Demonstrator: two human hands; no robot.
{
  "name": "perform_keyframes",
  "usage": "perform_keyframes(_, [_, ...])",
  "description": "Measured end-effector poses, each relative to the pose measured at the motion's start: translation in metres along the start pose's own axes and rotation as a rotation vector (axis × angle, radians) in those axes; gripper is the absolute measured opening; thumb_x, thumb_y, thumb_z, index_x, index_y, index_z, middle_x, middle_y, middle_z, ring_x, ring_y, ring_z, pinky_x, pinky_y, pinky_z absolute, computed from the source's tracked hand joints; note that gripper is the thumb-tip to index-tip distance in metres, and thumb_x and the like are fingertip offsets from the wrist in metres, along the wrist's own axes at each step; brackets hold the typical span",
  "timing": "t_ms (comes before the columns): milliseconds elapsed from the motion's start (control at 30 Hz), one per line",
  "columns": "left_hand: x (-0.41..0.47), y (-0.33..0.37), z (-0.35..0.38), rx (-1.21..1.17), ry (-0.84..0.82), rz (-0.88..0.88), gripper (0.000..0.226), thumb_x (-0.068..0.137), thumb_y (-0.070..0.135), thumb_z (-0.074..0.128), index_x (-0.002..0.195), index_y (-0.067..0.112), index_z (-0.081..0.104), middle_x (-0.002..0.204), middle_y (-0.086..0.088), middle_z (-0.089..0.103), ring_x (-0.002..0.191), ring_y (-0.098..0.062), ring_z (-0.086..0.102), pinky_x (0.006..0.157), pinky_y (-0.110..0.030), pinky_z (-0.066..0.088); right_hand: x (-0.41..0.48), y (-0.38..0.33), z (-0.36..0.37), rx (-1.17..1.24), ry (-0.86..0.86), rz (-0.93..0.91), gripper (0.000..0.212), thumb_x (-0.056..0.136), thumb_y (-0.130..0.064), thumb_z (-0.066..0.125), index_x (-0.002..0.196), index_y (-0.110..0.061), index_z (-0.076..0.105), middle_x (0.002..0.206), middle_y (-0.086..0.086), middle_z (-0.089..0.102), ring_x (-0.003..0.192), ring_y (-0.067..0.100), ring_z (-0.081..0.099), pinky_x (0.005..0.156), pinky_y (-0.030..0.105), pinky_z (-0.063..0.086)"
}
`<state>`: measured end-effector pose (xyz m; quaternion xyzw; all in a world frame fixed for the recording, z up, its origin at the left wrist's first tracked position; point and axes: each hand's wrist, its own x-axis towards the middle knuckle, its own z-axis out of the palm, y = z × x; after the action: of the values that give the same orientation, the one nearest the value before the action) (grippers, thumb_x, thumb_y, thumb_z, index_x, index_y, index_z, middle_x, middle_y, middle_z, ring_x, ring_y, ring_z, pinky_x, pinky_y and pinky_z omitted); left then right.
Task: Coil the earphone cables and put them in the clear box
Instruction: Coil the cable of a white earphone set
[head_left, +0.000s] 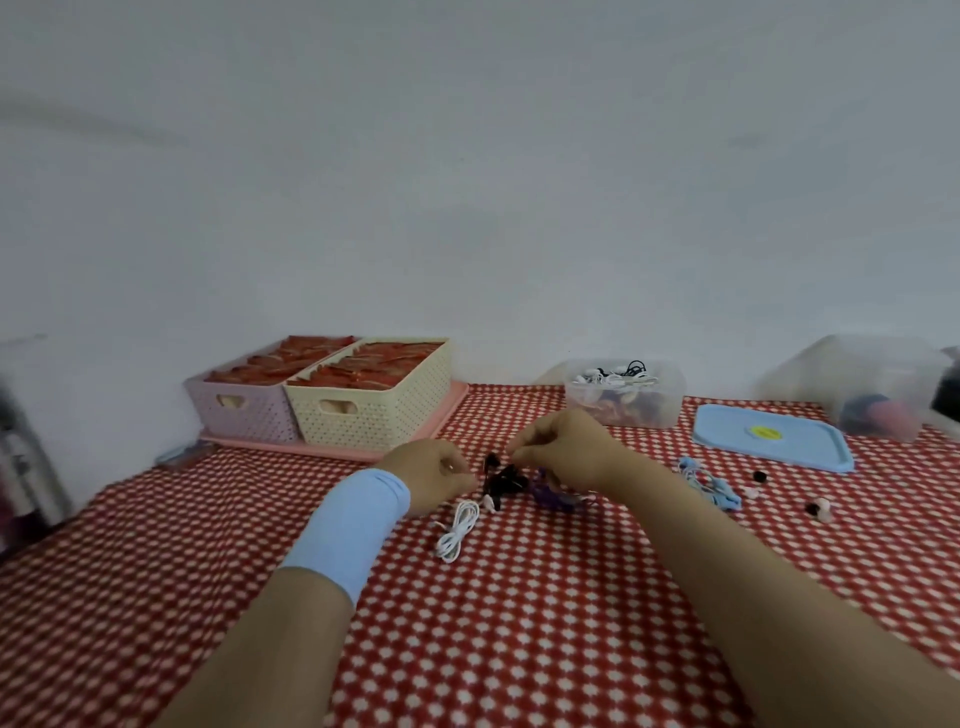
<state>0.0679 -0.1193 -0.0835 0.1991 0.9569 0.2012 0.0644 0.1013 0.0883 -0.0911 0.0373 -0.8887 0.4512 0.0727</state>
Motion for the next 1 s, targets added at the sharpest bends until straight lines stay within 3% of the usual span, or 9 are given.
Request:
perform_keyframes(100, [0.001, 0.002, 0.005, 0.027, -0.041, -0.024, 0.033, 0.089, 0.057, 0.058, 0.092, 0.026, 0.069, 0.099, 0.007, 0.065, 0.093, -0.012, 0.059, 0.089, -0.035, 0.047, 0.0, -0.001, 0.003, -0.017, 0.01, -0.017, 0.007, 0.09, -0.006, 0.072, 0.092, -0.01, 0.077, 0.072, -0.007, 0.07, 0.043, -0.008, 0.055, 0.048, 0.007, 0.042])
perform_keyframes(200, [0.004, 0.011, 0.007, 0.018, -0.082, -0.07, 0.048, 0.081, 0.067, 0.06, 0.084, 0.02, 0.072, 0.088, 0.006, 0.066, 0.083, -0.014, 0.06, 0.081, -0.036, 0.049, -0.004, 0.0, 0.0, -0.014, 0.021, -0.008, 0.01, 0.09, -0.006, 0.072, 0.097, -0.011, 0.077, 0.074, -0.005, 0.07, 0.041, -0.007, 0.054, 0.046, 0.007, 0.041])
perform_keyframes(333, [0.003, 0.016, 0.005, 0.035, -0.128, -0.042, 0.022, 0.077, 0.046, 0.078, 0.085, 0.027, 0.077, 0.102, 0.009, 0.072, 0.095, -0.011, 0.064, 0.091, -0.034, 0.053, -0.011, 0.002, -0.007, 0.059, -0.009, 0.014, 0.008, 0.089, -0.006, 0.073, 0.089, -0.011, 0.079, 0.075, -0.004, 0.075, 0.04, 0.005, 0.055, 0.046, 0.019, 0.048])
perform_keyframes(533, [-0.007, 0.011, -0.005, -0.038, 0.01, 0.003, 0.023, 0.084, 0.04, 0.073, 0.067, 0.024, 0.075, 0.082, 0.009, 0.072, 0.083, -0.011, 0.065, 0.067, -0.023, 0.046, -0.017, 0.002, -0.013, 0.142, -0.004, 0.036, 0.008, 0.09, -0.007, 0.072, 0.087, -0.012, 0.078, 0.078, -0.003, 0.075, 0.047, 0.012, 0.054, 0.048, 0.023, 0.05])
perform_keyframes(633, [-0.016, 0.018, -0.018, -0.155, 0.172, 0.05, 0.019, 0.086, 0.034, 0.071, 0.071, 0.024, 0.073, 0.08, 0.009, 0.073, 0.084, -0.009, 0.066, 0.078, -0.029, 0.048, -0.024, -0.002, -0.02, 0.19, 0.011, 0.03, 0.005, 0.089, -0.007, 0.074, 0.09, -0.011, 0.078, 0.08, -0.005, 0.076, 0.046, 0.012, 0.054, 0.049, 0.023, 0.051])
perform_keyframes(733, [-0.016, 0.04, -0.023, -0.414, 0.202, 0.152, 0.008, 0.09, 0.026, 0.068, 0.084, 0.021, 0.07, 0.085, 0.006, 0.077, 0.09, -0.007, 0.069, 0.089, -0.033, 0.051, -0.031, -0.003, -0.033, 0.271, 0.068, 0.038, 0.01, 0.088, -0.011, 0.075, 0.098, -0.008, 0.078, 0.086, -0.003, 0.077, 0.046, 0.01, 0.053, 0.044, 0.019, 0.044])
perform_keyframes(867, [-0.008, 0.086, -0.009, -0.654, 0.145, 0.262, 0.013, 0.094, 0.017, 0.064, 0.105, 0.012, 0.067, 0.082, 0.0, 0.077, 0.075, -0.01, 0.072, 0.076, -0.025, 0.057, -0.043, 0.008, -0.065, 0.362, 0.105, 0.06, 0.011, 0.091, -0.017, 0.073, 0.1, -0.014, 0.078, 0.091, 0.004, 0.078, 0.047, 0.01, 0.051, 0.043, 0.02, 0.034])
perform_keyframes(1000, [0.012, 0.13, 0.027, -0.835, 0.002, 0.302, 0.012, 0.094, 0.022, 0.064, 0.102, 0.017, 0.072, 0.09, -0.003, 0.076, 0.074, -0.017, 0.069, 0.075, -0.033, 0.058, -0.061, 0.037, -0.107, 0.407, 0.171, 0.121, 0.012, 0.092, -0.014, 0.07, 0.103, -0.014, 0.077, 0.088, 0.0, 0.077, 0.046, 0.011, 0.048, 0.04, 0.019, 0.031])
